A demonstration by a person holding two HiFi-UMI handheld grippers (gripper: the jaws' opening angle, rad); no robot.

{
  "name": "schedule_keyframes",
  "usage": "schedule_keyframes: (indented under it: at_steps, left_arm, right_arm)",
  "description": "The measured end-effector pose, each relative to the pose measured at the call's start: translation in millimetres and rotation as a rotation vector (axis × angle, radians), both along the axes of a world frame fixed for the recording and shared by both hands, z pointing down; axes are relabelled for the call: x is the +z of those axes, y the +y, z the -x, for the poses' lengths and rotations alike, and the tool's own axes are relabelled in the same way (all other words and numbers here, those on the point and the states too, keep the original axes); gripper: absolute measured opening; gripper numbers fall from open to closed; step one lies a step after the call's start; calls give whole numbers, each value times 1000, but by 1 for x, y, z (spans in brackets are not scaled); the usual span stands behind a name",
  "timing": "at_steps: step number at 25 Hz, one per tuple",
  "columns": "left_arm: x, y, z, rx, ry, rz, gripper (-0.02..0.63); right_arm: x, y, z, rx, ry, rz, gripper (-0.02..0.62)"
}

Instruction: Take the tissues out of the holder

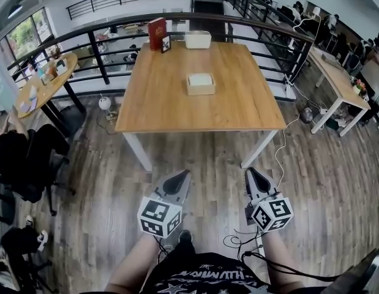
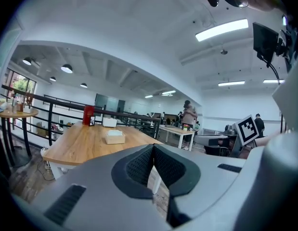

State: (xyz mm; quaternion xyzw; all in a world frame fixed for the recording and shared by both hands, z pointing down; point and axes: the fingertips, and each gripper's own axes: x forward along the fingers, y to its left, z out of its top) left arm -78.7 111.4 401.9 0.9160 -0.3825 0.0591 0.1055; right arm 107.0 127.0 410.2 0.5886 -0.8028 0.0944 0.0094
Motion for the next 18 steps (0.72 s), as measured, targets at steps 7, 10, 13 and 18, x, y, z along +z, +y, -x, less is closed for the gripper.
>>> schedule_keyframes:
  at_steps: [7, 10, 13, 18]
  left_arm:
    - [5, -60, 44, -16, 32, 3, 14]
    - [3, -78, 60, -24, 26, -11, 14]
    - [3, -90, 71, -34, 30, -13, 14]
    - [10, -103, 74, -27, 32, -1, 14]
  right_arm:
    - [-1, -64, 34, 15, 4, -9, 29]
    - [-2, -81, 50, 3, 12, -9, 29]
    - [-1, -91, 62, 0, 17, -3, 29]
    - [1, -106, 63, 15, 13, 1, 29]
